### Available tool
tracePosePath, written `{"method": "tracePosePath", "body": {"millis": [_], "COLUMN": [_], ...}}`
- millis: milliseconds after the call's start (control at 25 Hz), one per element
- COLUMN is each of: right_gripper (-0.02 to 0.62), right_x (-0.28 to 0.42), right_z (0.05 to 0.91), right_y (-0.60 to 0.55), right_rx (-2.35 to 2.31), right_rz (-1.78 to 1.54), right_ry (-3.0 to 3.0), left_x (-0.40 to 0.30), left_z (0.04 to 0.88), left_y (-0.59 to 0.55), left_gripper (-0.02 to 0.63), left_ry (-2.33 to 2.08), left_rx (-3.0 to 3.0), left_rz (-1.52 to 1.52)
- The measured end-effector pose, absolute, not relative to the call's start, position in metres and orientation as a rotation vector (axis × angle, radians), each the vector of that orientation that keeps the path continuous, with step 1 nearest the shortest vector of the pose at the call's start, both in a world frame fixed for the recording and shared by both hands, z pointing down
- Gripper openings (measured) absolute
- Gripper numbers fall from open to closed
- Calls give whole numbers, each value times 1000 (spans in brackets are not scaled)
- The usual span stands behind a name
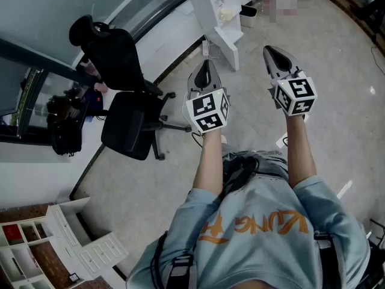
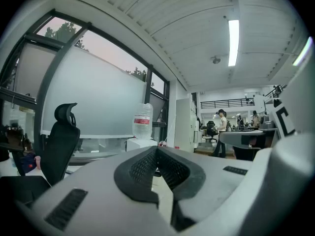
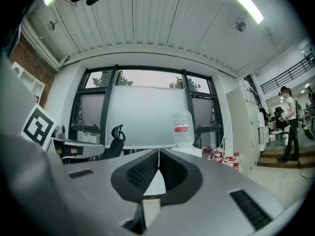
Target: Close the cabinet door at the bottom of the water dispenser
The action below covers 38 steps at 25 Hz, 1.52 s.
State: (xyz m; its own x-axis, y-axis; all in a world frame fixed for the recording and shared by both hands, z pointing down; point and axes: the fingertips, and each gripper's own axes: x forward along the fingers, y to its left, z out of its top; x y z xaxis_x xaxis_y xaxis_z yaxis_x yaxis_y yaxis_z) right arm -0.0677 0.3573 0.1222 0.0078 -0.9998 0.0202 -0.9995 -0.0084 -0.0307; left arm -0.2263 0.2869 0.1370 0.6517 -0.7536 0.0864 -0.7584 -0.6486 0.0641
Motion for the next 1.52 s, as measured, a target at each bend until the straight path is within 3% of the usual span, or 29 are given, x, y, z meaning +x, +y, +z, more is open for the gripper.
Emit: {"method": "tracePosePath", "body": {"millis": [1000, 1520], "right_gripper": [29, 29], "right_x": [-26, 38], "right_z": [95, 102], "right_y": [349, 337], "right_rx": [-2124, -2291], "right_rz": [-48, 29], "right_ry": [2174, 2127], "left_x": [-213, -127], "left_z": [109, 118], "left_y": [271, 234], "left_gripper": [8, 8], "left_ry": [-1374, -1193], "left_rx": [2772, 2842], "left_rz": [8, -7]}}
